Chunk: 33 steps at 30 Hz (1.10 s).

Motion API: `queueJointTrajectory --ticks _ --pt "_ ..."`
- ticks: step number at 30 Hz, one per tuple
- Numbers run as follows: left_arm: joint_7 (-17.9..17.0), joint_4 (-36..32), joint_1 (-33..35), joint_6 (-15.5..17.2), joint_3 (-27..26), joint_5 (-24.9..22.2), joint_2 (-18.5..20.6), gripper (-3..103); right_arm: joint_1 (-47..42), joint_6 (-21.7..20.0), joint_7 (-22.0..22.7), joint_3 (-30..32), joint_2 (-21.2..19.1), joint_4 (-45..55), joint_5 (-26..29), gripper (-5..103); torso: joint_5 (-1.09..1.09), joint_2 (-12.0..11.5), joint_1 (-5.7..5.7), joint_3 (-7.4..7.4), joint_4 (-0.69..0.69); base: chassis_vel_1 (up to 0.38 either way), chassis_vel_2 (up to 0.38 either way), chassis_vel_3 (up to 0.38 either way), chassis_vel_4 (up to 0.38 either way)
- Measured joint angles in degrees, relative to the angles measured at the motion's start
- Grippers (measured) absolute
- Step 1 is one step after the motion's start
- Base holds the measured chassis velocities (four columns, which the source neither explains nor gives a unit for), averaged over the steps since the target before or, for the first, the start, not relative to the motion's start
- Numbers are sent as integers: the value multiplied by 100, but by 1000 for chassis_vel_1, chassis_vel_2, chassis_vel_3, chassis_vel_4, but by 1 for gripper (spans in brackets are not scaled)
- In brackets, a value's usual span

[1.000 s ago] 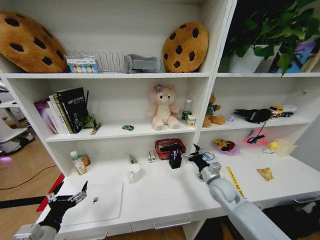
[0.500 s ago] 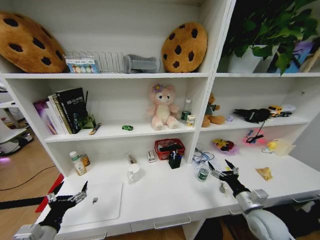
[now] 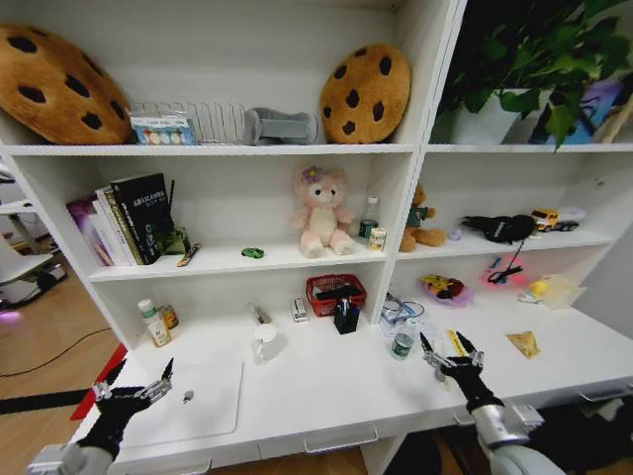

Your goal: Organize the objects on the table.

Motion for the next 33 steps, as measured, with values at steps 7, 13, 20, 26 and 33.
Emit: queueJointTrajectory --ticks 7,13,20,26,33 --pt "0 0 0 0 0 0 0 100 412 -442 102 -108 -67 -403 -85 100 1 0 0 0 0 0 0 0 0" --pt "0 0 0 0 0 0 0 100 1024 -378 -78 -361 -643 -929 84 100 0 0 1 1 1 0 0 0 0" --pt "0 0 -1 0 0 0 0 100 1540 -357 -294 -852 -983 -1247 251 100 1 0 1 1 0 0 0 0 0" --pt "0 0 0 0 0 0 0 100 1860 -438 -305 -1284 -1010 -1498 270 100 1 0 1 1 -2 0 0 0 0" --pt "0 0 0 0 0 0 0 100 2126 -570 -258 -1565 -1009 -1766 273 100 0 0 2 1 -1 0 0 0 0"
